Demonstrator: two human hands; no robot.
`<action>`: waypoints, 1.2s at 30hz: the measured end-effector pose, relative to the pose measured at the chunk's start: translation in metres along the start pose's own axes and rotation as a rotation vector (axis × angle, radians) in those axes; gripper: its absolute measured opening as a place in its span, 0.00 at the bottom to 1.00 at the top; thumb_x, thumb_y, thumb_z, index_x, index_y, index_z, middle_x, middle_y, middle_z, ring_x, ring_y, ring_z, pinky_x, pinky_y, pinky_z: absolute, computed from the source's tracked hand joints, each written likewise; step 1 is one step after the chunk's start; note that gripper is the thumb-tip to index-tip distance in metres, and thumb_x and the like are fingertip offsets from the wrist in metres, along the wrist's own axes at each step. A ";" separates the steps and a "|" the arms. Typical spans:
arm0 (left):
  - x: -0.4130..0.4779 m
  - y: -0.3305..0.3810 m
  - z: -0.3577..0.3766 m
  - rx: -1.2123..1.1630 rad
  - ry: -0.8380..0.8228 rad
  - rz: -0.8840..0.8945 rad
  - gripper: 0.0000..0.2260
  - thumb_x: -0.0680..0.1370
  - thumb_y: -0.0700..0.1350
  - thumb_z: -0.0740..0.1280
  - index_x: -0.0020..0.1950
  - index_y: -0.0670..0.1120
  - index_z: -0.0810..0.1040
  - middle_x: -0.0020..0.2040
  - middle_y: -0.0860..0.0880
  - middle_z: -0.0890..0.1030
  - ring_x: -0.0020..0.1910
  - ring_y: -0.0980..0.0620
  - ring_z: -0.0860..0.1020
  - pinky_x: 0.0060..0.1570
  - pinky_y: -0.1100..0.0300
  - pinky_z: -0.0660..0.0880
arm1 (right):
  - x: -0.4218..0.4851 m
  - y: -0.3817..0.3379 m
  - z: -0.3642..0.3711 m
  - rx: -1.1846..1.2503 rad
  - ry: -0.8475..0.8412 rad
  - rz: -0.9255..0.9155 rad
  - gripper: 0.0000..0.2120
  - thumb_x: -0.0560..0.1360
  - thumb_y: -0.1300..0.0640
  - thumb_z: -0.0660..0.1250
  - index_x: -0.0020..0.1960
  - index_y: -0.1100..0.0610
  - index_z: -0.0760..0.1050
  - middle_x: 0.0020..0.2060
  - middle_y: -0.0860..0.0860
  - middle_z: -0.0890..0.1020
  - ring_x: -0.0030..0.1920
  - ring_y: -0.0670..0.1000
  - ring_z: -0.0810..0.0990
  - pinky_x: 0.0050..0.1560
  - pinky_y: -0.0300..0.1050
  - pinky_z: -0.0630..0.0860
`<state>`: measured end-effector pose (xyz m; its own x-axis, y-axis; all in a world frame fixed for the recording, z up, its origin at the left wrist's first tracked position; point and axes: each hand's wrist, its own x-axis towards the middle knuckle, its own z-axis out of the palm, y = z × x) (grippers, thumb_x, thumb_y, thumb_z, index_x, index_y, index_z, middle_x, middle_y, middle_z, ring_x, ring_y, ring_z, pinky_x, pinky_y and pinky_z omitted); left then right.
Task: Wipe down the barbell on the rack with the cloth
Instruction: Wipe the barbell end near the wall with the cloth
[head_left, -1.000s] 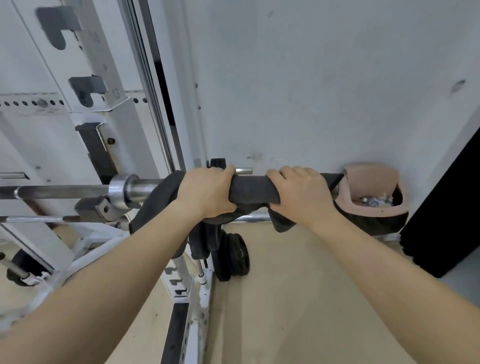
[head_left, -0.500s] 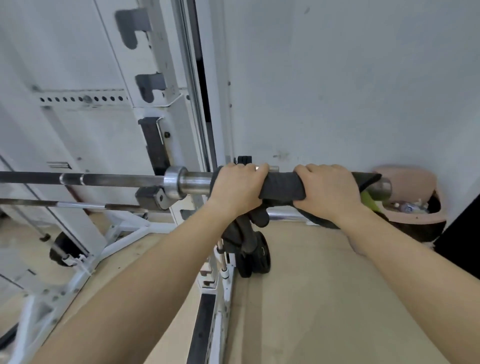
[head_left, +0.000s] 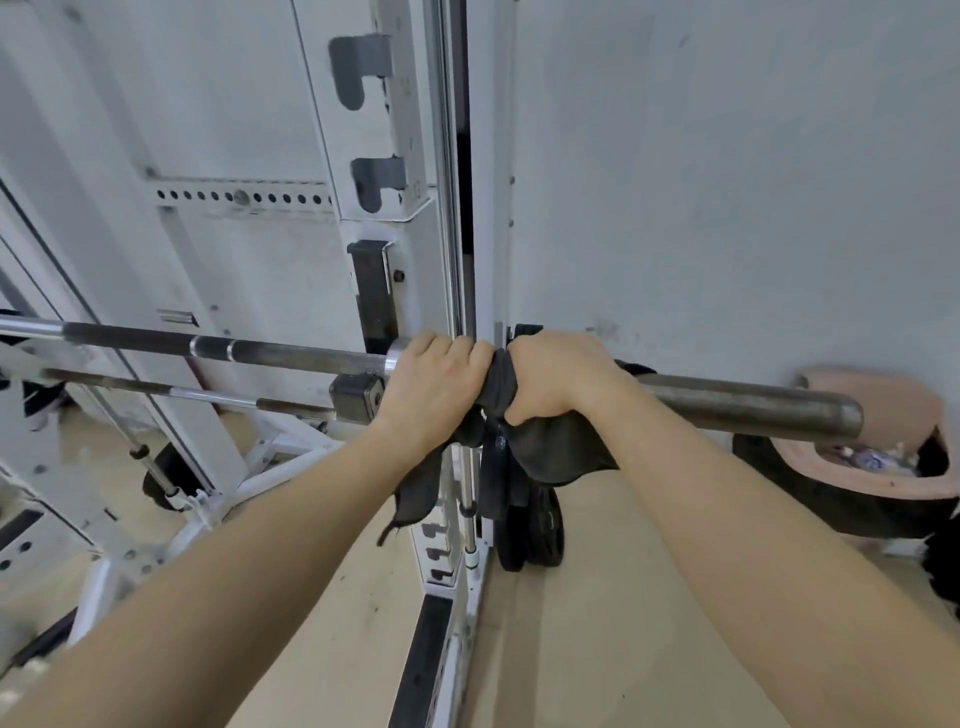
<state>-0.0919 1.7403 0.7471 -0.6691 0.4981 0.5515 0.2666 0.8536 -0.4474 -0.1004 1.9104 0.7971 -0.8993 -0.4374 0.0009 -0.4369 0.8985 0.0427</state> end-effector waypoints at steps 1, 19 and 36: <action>-0.002 0.000 0.003 0.012 0.030 -0.005 0.07 0.71 0.39 0.69 0.46 0.44 0.73 0.35 0.47 0.75 0.33 0.43 0.75 0.40 0.52 0.69 | 0.004 0.000 -0.006 0.068 -0.086 0.002 0.16 0.63 0.43 0.73 0.39 0.51 0.70 0.34 0.48 0.78 0.36 0.51 0.79 0.35 0.46 0.74; 0.016 -0.010 -0.006 0.002 -0.142 0.059 0.15 0.66 0.51 0.72 0.39 0.48 0.68 0.28 0.52 0.72 0.25 0.46 0.69 0.28 0.58 0.63 | 0.009 -0.012 -0.004 0.039 0.013 -0.008 0.14 0.65 0.44 0.72 0.39 0.51 0.70 0.34 0.48 0.78 0.33 0.50 0.77 0.29 0.44 0.67; 0.050 -0.020 -0.026 -0.176 -0.658 0.045 0.15 0.66 0.59 0.70 0.45 0.52 0.74 0.35 0.53 0.76 0.31 0.51 0.74 0.29 0.59 0.67 | 0.002 -0.019 0.053 -0.366 0.688 0.011 0.11 0.65 0.54 0.75 0.40 0.56 0.74 0.28 0.52 0.77 0.27 0.56 0.76 0.31 0.44 0.63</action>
<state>-0.1123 1.7522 0.8021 -0.9224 0.3850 -0.0323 0.3756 0.8741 -0.3079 -0.0944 1.8943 0.7438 -0.6369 -0.4609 0.6180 -0.2856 0.8856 0.3662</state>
